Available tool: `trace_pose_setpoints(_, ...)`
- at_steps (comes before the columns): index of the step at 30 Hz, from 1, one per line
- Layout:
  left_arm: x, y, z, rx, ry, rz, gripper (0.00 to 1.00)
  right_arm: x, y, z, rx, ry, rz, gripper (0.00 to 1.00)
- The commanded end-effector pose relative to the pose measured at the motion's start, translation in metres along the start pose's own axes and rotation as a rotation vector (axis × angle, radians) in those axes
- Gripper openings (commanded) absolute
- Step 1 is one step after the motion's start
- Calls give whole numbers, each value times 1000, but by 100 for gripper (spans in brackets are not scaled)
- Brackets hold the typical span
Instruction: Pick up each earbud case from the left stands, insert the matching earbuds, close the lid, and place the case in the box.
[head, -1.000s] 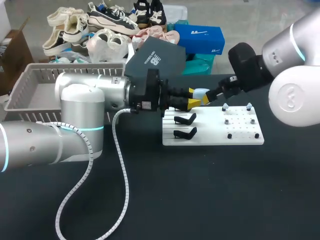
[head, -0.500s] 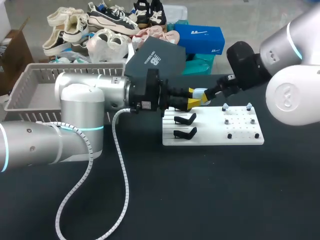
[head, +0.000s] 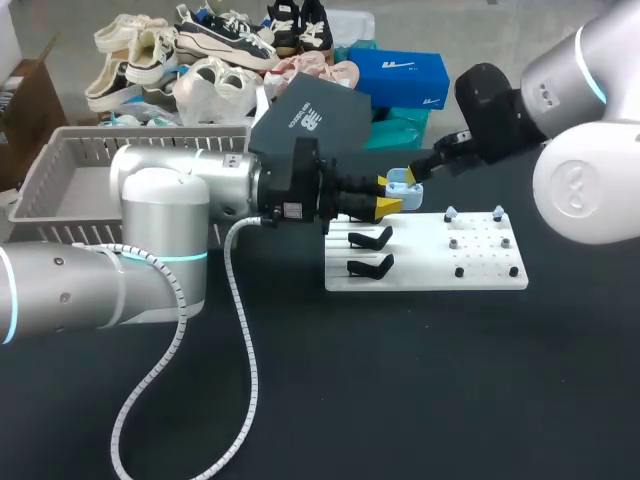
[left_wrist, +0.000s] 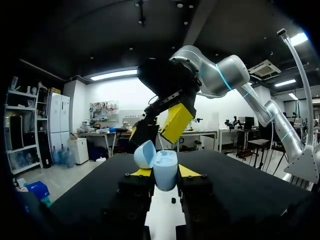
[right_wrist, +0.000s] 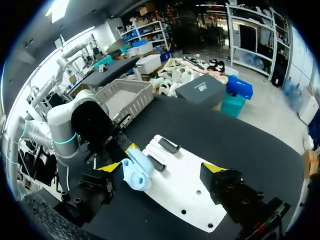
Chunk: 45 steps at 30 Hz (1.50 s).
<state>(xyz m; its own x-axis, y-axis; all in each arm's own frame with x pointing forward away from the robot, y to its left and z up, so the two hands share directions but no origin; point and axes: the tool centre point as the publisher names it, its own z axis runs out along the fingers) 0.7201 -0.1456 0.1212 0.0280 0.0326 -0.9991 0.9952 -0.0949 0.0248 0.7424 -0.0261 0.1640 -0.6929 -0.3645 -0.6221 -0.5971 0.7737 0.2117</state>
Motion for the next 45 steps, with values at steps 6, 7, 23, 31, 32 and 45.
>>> trace_pose_setpoints(6, 0, 1, 0, 2, 1, 0, 0, 3, -28, -24, 243, 49, -97, 100)
trace_pose_setpoints(7, 0, 1, 0, 2, 1, 0, 0, 5, -33, -26, 265, 59, -99, 100)
trace_pose_setpoints(23, 0, 1, 0, 2, 1, 0, 0, 38, -97, -24, 524, 247, -90, 100)
trace_pose_setpoints(31, 0, 1, 0, 2, 1, 0, 0, 62, -123, 0, 547, 366, -10, 99)
trace_pose_setpoints(32, 0, 1, 0, 2, 1, 0, 0, 66, -127, 5, 548, 382, 2, 98)
trace_pose_setpoints(45, 0, 1, 0, 2, 1, 0, 0, 81, -147, 28, 544, 412, 66, 72)
